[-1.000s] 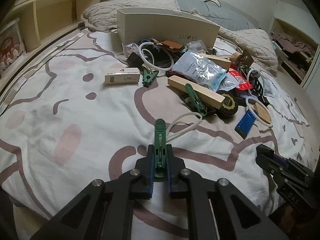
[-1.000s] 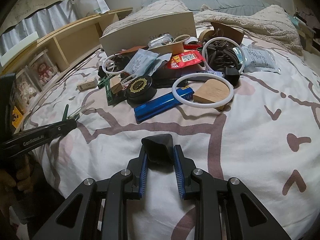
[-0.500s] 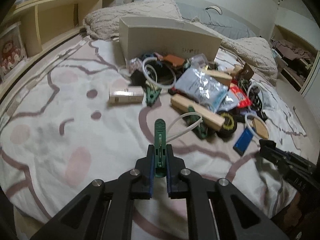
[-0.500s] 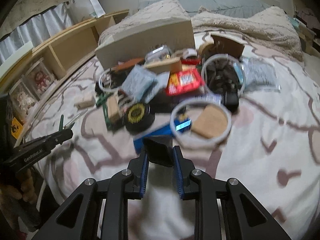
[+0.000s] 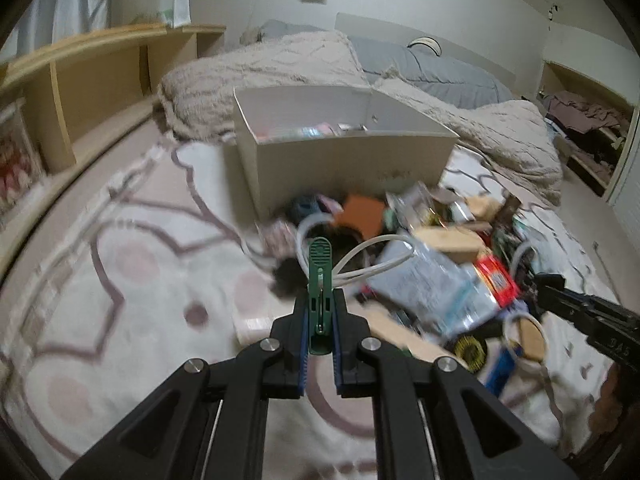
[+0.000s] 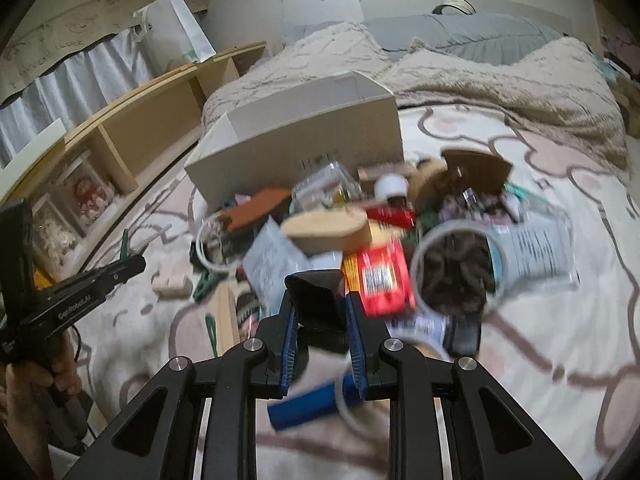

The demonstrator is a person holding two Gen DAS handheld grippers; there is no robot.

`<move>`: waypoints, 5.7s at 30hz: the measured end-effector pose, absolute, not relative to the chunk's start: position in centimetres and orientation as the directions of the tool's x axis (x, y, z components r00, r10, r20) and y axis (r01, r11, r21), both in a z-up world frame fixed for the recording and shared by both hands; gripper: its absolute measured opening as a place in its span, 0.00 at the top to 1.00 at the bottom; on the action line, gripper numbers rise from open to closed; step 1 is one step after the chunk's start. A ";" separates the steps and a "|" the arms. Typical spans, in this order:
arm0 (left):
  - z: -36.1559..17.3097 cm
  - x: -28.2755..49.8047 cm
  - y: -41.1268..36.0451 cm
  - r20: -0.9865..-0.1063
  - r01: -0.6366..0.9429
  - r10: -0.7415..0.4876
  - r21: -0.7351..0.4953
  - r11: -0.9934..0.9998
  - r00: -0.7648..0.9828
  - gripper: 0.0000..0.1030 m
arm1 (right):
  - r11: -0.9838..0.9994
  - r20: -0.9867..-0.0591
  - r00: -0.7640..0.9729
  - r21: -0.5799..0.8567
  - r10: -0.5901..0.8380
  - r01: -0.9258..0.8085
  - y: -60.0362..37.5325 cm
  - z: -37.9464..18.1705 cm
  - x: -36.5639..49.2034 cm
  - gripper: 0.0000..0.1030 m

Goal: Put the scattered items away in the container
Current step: 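Lift both held items and carry them over the white shoe box, then lower the black holder into the box and open the right tool, then lower the green clothespin into the box and open the left tool, then withdraw both open tools from the box back toward the pile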

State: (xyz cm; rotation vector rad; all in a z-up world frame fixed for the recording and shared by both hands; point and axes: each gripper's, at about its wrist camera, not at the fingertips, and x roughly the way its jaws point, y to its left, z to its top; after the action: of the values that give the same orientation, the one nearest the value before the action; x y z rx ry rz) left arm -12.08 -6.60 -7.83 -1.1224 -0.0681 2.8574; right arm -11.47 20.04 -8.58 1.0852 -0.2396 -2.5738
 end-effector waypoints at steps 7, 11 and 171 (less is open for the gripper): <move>-5.6 -16.3 -7.5 -0.627 -0.051 0.071 -0.049 -0.997 -0.776 0.90 | -0.923 -0.628 -0.677 0.246 -0.384 0.295 18.8 -6.3 -15.7 0.76; -4.6 -18.7 -7.8 -0.604 -0.049 0.063 -0.039 -0.998 -0.794 0.90 | -0.918 -0.610 -0.687 0.228 -0.394 0.324 17.9 -5.1 -17.9 0.76; 6.7 -26.8 -4.1 -0.651 -0.067 0.027 0.037 -0.997 -0.758 0.00 | -0.978 -0.697 -0.694 0.049 -0.179 0.204 18.3 7.4 -27.4 0.00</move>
State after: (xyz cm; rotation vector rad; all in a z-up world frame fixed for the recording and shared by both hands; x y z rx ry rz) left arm -26.80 -4.14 6.74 -1.0719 0.0893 2.8984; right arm -27.43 18.26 7.40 1.1124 0.0478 -2.7138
